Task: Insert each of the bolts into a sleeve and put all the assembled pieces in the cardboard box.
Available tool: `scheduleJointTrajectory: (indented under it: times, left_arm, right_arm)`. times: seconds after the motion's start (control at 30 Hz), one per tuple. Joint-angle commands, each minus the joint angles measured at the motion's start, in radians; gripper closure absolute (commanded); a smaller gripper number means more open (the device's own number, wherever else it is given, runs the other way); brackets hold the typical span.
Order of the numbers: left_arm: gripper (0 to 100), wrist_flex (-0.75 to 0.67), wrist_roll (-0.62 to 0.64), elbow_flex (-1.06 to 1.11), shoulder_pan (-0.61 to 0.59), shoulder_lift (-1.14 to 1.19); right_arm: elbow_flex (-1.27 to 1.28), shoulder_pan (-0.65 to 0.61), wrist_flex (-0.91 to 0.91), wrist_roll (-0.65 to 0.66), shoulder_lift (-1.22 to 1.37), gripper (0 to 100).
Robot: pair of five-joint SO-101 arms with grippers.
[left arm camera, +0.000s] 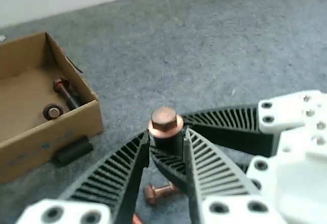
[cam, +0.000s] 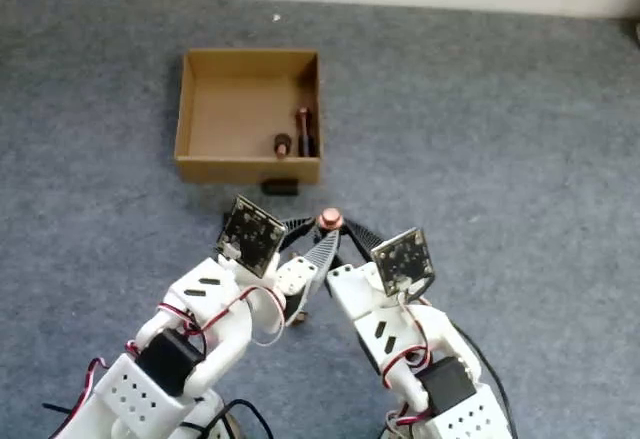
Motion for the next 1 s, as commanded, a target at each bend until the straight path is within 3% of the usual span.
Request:
scheduleJointTrajectory:
  times: [0.0,0.13,0.43,0.6,0.97]
  left_arm:
    - [87,0.138,-0.094,-0.12,0.008,-0.008]
    - [87,0.236,-0.1,-0.176,-0.087,-0.01]
    - [87,0.305,-0.1,-0.182,-0.41,-0.01]
    - [100,0.347,-0.1,-0.153,-0.499,-0.088]
    - [99,0.347,-0.097,0.151,-0.591,-0.427]
  right_arm:
    - [0.059,0.024,-0.016,-0.002,-0.024,99.4]
    - [0.061,0.039,-0.013,0.003,-0.024,99.4]
    - [0.061,0.134,0.024,-0.002,-0.022,99.4]
    - [0.051,0.134,0.108,-0.002,-0.022,99.4]
    - [-0.059,0.142,0.182,0.002,-0.021,99.4]
